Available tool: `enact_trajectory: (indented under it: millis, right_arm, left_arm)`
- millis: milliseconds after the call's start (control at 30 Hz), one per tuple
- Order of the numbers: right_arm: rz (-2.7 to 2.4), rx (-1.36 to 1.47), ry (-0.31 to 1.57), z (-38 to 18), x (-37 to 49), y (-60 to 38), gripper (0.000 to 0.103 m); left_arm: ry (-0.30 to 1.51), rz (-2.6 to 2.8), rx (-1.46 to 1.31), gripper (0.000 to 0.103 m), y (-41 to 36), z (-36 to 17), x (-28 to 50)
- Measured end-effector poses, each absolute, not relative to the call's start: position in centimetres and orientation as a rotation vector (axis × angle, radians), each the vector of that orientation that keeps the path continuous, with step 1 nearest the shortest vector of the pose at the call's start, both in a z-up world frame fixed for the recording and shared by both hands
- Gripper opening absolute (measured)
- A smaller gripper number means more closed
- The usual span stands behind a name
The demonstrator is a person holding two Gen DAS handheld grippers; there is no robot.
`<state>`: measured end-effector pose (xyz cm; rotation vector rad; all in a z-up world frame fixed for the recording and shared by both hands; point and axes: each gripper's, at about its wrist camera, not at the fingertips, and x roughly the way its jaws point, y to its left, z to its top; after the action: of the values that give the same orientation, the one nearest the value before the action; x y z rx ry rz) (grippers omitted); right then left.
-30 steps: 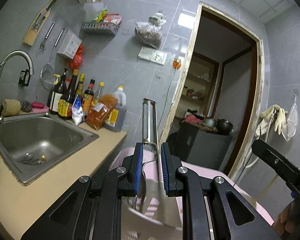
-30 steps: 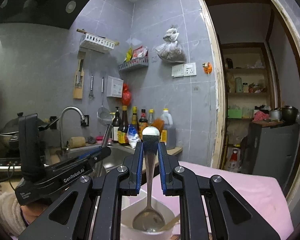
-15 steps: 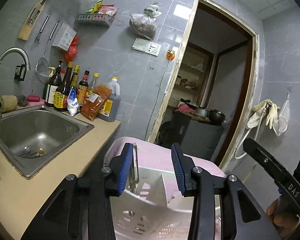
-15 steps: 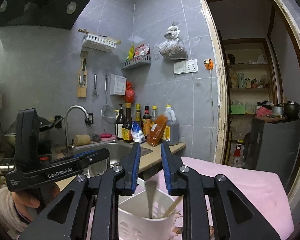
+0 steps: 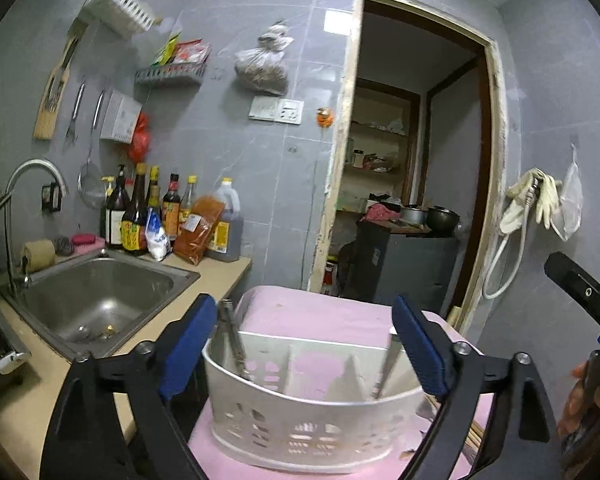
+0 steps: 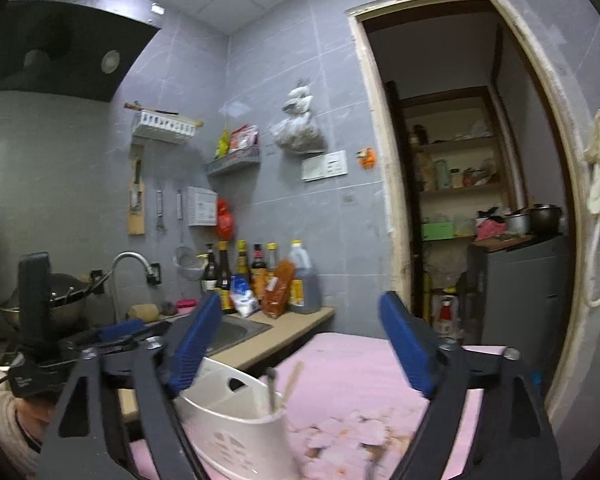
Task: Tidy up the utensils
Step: 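Withdraw both grippers from the basket toward the fork and chopsticks, then grasp the silver fork with the left gripper while the right gripper grasps a wooden chopstick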
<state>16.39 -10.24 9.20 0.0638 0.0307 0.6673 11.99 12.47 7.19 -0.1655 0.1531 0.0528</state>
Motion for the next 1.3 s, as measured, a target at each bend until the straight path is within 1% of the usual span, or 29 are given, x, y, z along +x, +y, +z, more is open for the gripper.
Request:
enact_trajectory:
  millis: [33,67,100,200,367,567,633,700,733,767,800,833,900,933,1000,1033,1100,1133,1200,1300]
  right_arm:
    - [0.646,0.054,0.036,9.1,16.1,-11.0,0.092]
    - [0.624,0.042,0.044,9.0,16.0,-11.8,0.101]
    - [0.611,0.032,0.048,9.0,15.8,-12.3,0.103]
    - [0.559,-0.011,0.086,8.3,15.4,-14.5,0.103]
    - [0.481,-0.05,0.202,6.6,15.4,-18.3,0.103]
    - [0.43,-0.053,0.406,3.3,15.9,-21.9,0.102]
    - [0.433,-0.063,0.466,2.1,16.0,-22.3,0.096]
    - [0.443,-0.08,0.535,0.6,16.2,-22.2,0.083]
    - [0.45,-0.087,0.564,-0.1,16.3,-22.1,0.081]
    - [0.458,-0.091,0.585,-0.7,16.3,-22.0,0.074]
    - [0.474,-0.094,0.615,-1.3,16.5,-21.7,0.067]
    - [0.486,-0.097,0.638,-1.8,16.6,-21.4,0.063]
    - [0.514,-0.102,0.684,-2.7,16.9,-20.9,0.055]
    - [0.526,-0.105,0.699,-3.1,17.1,-20.7,0.054]
    - [0.551,-0.111,0.728,-3.5,17.5,-20.2,0.045]
    - [0.563,-0.117,0.742,-3.7,17.6,-19.9,0.043]
    - [0.576,-0.132,0.761,-3.9,17.9,-19.4,0.038]
    - [0.584,-0.14,0.769,-4.0,18.0,-19.2,0.037]
    - [0.594,-0.152,0.786,-4.3,18.2,-18.7,0.035]
    - [0.599,-0.179,0.804,-4.8,18.7,-18.1,0.032]
  left_arm:
    - [0.159,0.049,-0.16,0.09,11.8,7.2,11.8]
    - [0.17,0.042,-0.155,0.091,11.2,7.1,11.7]
    - [0.185,0.029,-0.148,0.091,10.6,6.9,11.6]
    - [0.247,-0.028,-0.122,0.091,8.3,6.0,11.4]
    - [0.353,-0.116,-0.065,0.091,4.1,4.0,11.5]
    - [0.47,-0.183,-0.045,0.091,0.7,1.5,12.4]
    - [0.52,-0.2,-0.046,0.091,-0.1,0.9,13.1]
    - [0.571,-0.211,-0.046,0.09,-0.9,0.2,13.7]
    - [0.587,-0.21,-0.044,0.09,-1.3,-0.1,13.8]
    - [0.604,-0.213,-0.042,0.09,-1.7,-0.4,14.1]
    - [0.619,-0.216,-0.039,0.087,-2.0,-0.6,14.3]
    - [0.63,-0.217,-0.036,0.084,-2.2,-0.8,14.5]
    - [0.664,-0.228,-0.029,0.071,-2.9,-1.1,15.3]
    - [0.677,-0.234,-0.027,0.069,-3.1,-1.3,15.6]
    - [0.713,-0.245,-0.022,0.06,-3.6,-1.8,16.7]
    - [0.726,-0.249,-0.023,0.058,-3.7,-1.9,17.2]
    - [0.754,-0.254,-0.028,0.051,-4.1,-2.2,18.4]
    - [0.763,-0.25,-0.03,0.048,-4.1,-2.5,18.7]
    - [0.782,-0.241,-0.036,0.039,-4.2,-2.7,19.6]
    - [0.801,-0.225,-0.032,0.035,-4.4,-2.9,20.8]
